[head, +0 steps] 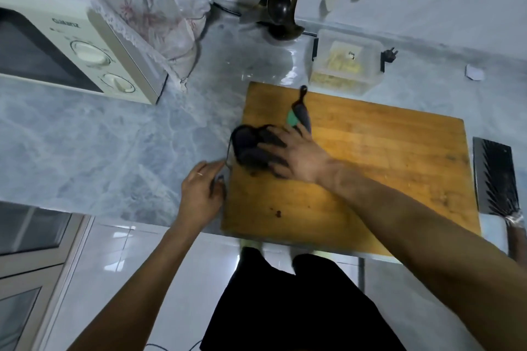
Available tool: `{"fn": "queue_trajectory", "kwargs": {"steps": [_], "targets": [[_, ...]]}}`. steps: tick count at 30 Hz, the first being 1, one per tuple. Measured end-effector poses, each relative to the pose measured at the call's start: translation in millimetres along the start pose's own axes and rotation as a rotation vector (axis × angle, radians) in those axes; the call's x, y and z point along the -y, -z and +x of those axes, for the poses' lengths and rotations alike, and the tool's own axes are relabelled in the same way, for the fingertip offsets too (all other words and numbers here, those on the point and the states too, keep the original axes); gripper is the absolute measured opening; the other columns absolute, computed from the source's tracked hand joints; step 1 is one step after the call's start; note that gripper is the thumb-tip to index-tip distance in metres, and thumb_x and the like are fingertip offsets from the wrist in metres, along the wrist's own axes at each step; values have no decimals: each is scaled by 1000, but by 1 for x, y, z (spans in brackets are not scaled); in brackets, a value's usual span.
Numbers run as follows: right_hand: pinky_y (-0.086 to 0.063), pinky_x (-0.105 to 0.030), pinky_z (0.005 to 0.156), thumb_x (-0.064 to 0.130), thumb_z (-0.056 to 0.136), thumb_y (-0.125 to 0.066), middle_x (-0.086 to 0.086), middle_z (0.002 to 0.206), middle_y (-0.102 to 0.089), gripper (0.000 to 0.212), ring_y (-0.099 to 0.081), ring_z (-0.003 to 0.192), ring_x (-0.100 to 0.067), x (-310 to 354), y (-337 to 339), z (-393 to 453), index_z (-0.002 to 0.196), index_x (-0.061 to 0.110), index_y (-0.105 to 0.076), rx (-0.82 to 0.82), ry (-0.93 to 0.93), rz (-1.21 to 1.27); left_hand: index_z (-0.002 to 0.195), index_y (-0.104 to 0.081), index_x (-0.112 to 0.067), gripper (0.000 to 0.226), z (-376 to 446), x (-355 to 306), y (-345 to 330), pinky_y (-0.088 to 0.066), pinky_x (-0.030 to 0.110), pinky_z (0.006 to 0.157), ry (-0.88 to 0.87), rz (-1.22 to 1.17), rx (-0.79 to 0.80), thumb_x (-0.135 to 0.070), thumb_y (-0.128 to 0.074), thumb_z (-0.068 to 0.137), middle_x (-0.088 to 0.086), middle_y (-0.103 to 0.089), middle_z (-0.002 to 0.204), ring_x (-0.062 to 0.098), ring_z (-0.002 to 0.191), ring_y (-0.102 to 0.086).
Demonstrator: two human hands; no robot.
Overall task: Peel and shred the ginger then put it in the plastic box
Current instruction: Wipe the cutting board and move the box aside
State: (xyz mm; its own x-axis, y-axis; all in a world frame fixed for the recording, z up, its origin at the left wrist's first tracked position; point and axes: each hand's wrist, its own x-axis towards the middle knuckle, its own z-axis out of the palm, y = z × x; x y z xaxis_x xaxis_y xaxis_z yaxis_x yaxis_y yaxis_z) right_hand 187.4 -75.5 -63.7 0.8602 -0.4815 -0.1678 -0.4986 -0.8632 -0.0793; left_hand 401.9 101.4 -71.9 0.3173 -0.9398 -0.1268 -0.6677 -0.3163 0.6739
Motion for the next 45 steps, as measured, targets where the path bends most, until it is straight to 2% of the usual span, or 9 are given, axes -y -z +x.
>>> {"fn": "queue_trajectory", "kwargs": {"steps": [3, 10, 16, 22, 25, 28, 35, 41, 45], "targets": [[-9, -60, 119, 53, 100, -34, -10, 163, -23, 57, -16, 149, -43, 8, 6, 30, 152, 30, -38, -7, -496, 176, 129, -63, -6, 43, -4, 3, -4, -33, 36, 112, 32, -13, 17, -12, -46, 90, 14, -65, 127, 37, 132, -47], [-28, -55, 111, 44, 97, -50, -16, 148, -47, 45, -40, 139, -34, 27, -6, 12, 134, 20, -61, -45, 570, 29, 138, -56, -16, 64, 19, 6, 10, -45, 28, 102, 119, -154, 10, 8, -46, 79, 2, -65, 116, 20, 111, -58], [-14, -58, 119, 50, 101, -36, -13, 161, -25, 55, -19, 148, -39, -23, 24, 81, 152, 29, -39, -33, -319, 121, 140, -51, -9, 52, 32, -18, 3, -28, -5, 92, 89, -201, 32, 8, -54, 91, 10, -56, 134, 9, 113, -49], [-16, -55, 121, 46, 100, -42, -14, 157, -37, 48, -29, 147, -37, 28, -9, -34, 141, 26, -56, 105, 560, 105, 144, -47, -8, 58, 53, -28, 0, -34, 12, 98, 179, -253, -13, 10, -48, 89, 10, -59, 128, 22, 119, -54], [-17, -56, 121, 42, 99, -47, -16, 157, -36, 51, -30, 146, -38, -48, 3, -21, 147, 24, -49, -28, 148, 50, 136, -54, -7, 51, 62, -41, -3, -32, 4, 100, 12, -169, -19, 6, -47, 87, 9, -59, 129, 17, 119, -52], [-28, -67, 110, 46, 94, -38, -22, 152, -39, 60, -33, 141, -48, -55, 1, -12, 146, 19, -49, -116, -429, 175, 137, -54, -12, 58, 67, -48, -13, -42, 35, 109, -61, -85, 12, -10, -41, 80, 9, -55, 136, 22, 125, -50], [-37, -54, 112, 46, 97, -46, -19, 149, -45, 50, -44, 137, -38, -40, 0, -89, 140, 22, -57, 91, 556, 116, 138, -53, -8, 63, 58, -84, -41, -38, 36, 110, -83, -63, -9, -7, -40, 77, 14, -56, 135, 30, 125, -49], [-44, -52, 104, 42, 98, -44, -22, 149, -40, 52, -46, 129, -45, -121, 16, -79, 146, 22, -48, -74, -332, 141, 144, -48, -14, 66, 33, -119, -69, -33, 37, 116, -62, -10, 18, 3, -49, 81, 11, -48, 146, 28, 135, -43], [-40, -55, 107, 41, 94, -44, -28, 140, -51, 50, -50, 130, -44, -60, -19, -155, 135, 18, -61, 28, 421, 223, 140, -51, -6, 63, 22, -149, -94, -37, 38, 112, -2, -53, -45, -2, -46, 77, 17, -53, 139, 33, 129, -48]]}}
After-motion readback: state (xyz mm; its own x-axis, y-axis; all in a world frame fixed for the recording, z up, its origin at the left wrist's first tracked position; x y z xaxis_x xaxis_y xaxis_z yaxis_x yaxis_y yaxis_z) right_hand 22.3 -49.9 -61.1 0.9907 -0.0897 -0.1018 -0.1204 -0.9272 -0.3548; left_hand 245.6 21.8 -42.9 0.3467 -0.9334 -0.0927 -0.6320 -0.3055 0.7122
